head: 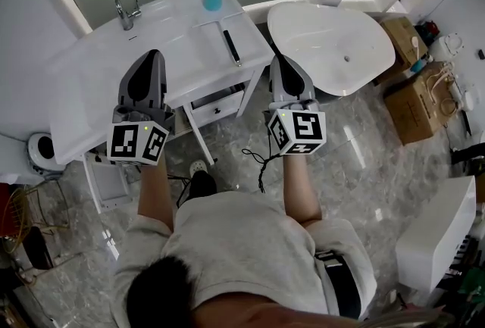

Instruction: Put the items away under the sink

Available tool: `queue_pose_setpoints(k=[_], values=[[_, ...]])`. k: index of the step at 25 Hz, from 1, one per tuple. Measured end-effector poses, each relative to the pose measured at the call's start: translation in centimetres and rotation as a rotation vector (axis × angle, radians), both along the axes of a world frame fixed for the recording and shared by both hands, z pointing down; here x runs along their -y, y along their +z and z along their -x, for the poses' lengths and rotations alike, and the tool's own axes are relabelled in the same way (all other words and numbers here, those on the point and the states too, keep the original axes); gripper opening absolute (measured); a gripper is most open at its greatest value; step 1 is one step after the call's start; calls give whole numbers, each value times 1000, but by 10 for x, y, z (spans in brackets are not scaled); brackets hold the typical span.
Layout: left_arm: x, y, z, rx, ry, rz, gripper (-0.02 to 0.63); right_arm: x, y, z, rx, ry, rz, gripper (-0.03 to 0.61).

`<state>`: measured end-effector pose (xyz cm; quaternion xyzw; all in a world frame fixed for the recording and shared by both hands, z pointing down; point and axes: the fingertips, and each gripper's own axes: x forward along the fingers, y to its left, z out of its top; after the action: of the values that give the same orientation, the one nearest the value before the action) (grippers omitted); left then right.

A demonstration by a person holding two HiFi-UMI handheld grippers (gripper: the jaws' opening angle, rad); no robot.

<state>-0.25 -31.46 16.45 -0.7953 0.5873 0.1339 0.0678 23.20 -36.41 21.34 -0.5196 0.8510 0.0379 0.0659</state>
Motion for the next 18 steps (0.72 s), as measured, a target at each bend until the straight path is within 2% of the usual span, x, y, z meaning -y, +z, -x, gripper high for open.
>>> queue_pose_setpoints(k=[10,18], values=[[91,11,30,9,87,40,8,83,28,41,-40,40,100,11],[143,43,45,4,159,108,8,132,91,68,-78,44,281,11]])
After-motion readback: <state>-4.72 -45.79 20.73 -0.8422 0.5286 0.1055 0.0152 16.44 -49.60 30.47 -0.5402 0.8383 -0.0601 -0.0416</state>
